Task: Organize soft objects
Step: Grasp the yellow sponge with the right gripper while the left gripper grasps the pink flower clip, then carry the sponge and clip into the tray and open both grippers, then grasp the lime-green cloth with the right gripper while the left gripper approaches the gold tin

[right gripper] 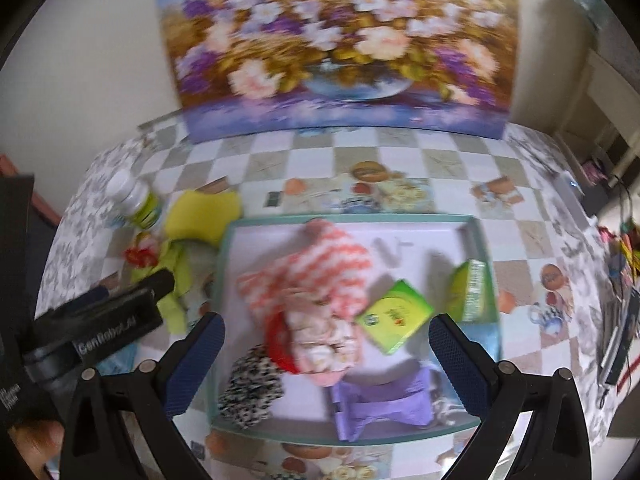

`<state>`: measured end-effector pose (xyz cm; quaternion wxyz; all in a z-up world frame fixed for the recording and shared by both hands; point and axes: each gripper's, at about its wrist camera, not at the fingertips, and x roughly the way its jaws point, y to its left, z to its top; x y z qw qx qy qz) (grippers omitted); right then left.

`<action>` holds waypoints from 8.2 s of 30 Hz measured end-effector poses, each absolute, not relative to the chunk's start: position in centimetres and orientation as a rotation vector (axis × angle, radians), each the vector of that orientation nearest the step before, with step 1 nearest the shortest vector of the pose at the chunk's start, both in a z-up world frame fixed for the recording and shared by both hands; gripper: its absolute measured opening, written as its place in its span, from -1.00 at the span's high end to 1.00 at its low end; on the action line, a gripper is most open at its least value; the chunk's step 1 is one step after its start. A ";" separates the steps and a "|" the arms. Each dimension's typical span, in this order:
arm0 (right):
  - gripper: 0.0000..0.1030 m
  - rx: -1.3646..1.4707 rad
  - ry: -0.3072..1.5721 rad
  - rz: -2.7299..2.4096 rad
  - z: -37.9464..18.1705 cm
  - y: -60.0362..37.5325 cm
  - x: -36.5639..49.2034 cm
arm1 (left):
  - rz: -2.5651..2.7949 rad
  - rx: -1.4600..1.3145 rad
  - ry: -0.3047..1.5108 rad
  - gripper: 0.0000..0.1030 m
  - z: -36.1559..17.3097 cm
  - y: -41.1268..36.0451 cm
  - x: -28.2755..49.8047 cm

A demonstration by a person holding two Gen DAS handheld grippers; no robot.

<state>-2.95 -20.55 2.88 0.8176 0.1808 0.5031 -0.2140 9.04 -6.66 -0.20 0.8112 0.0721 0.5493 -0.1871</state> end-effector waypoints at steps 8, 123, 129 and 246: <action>-1.00 0.389 1.087 -0.422 2.4 -18.6 -1.2 | -0.314 0.109 1.180 -0.82 -0.1 -2.3 11.4; -1.00 0.217 1.148 -0.209 -7.7 -17.3 16.8 | -0.333 -0.094 1.225 0.52 -4.3 -1.2 21.1; -0.79 0.210 1.121 -0.176 -7.8 -16.8 17.0 | -0.337 -0.088 1.237 0.52 -4.8 -1.3 21.2; -0.76 0.476 1.085 -0.627 1.8 -29.5 -7.6 | -0.527 0.138 1.172 -0.67 0.4 -8.8 8.6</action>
